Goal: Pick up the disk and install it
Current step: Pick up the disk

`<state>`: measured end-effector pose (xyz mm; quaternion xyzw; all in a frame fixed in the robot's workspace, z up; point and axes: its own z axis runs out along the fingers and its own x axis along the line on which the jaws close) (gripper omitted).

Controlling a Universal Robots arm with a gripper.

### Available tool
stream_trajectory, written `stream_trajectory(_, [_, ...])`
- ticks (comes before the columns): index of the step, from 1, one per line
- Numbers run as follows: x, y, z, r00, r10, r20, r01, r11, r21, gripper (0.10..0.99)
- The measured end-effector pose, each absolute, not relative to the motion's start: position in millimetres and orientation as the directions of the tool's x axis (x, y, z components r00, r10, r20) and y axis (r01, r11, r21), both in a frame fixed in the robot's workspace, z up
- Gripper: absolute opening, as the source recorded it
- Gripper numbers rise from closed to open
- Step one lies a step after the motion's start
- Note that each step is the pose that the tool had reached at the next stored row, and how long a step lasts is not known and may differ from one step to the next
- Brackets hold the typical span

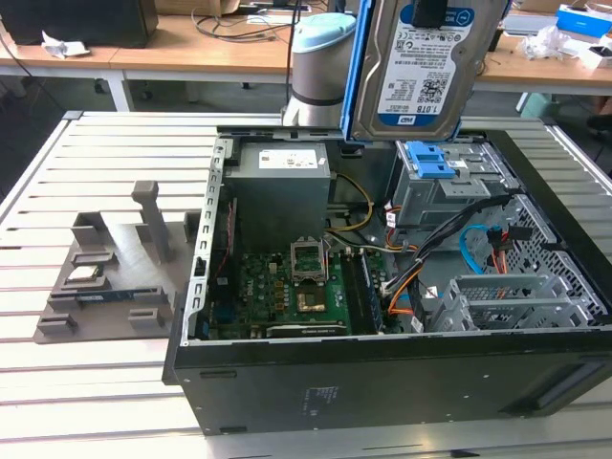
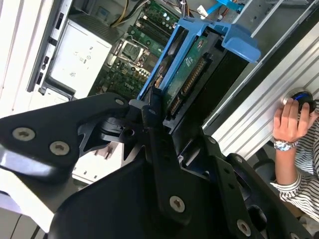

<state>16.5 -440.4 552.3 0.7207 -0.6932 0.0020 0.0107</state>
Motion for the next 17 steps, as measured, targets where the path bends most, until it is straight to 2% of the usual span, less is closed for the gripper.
stream_trajectory(17, [16.5,-474.9,551.8,0.039,-0.999,0.019,-0.999,-0.039,0.013,0.361])
